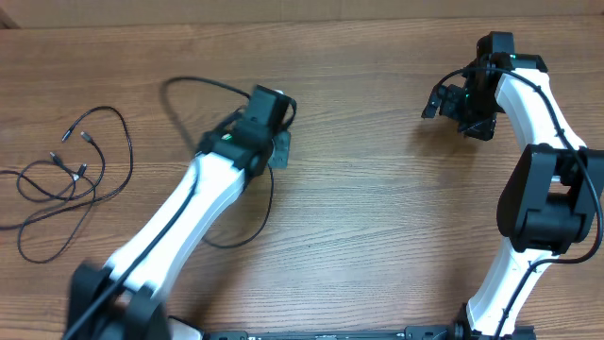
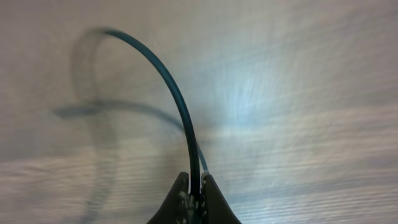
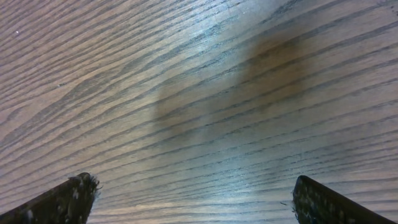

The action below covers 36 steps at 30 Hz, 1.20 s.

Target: Untangle cables

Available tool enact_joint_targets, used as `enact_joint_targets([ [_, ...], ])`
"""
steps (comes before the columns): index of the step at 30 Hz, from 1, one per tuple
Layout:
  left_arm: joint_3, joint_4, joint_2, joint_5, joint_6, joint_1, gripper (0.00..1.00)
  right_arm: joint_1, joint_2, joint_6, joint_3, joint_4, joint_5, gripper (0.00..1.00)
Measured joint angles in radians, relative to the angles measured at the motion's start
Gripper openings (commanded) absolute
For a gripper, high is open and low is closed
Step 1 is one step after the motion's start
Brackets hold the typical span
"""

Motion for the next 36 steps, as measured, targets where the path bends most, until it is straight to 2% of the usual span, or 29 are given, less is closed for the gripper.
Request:
enact_joint_targets([
  [5,0.019,-0.042,-0.153,-0.043,-0.005,0.0,0.05,0.0,0.0,0.0,0.0,0.0,0.0,1.0],
  [11,0.017,-0.269,-0.159,0.023,-0.031,0.0,0.04,0.0,0.0,0.0,0.0,0.0,0.0,1.0],
  [21,-0.072,-0.446,0.014,0.186,-0.061,0.0,0.04,0.0,0.0,0.0,0.0,-0.001,0.0,1.0],
  [29,-0.111,-0.526,0.199,0.2,-0.061,0.0,0.04,0.0,0.0,0.0,0.0,0.0,0.0,1.0],
  [36,-0.114,-0.615,0.291,0.139,-0.089,0.014,0.07,0.0,0.0,0.0,0.0,0.0,0.0,1.0],
])
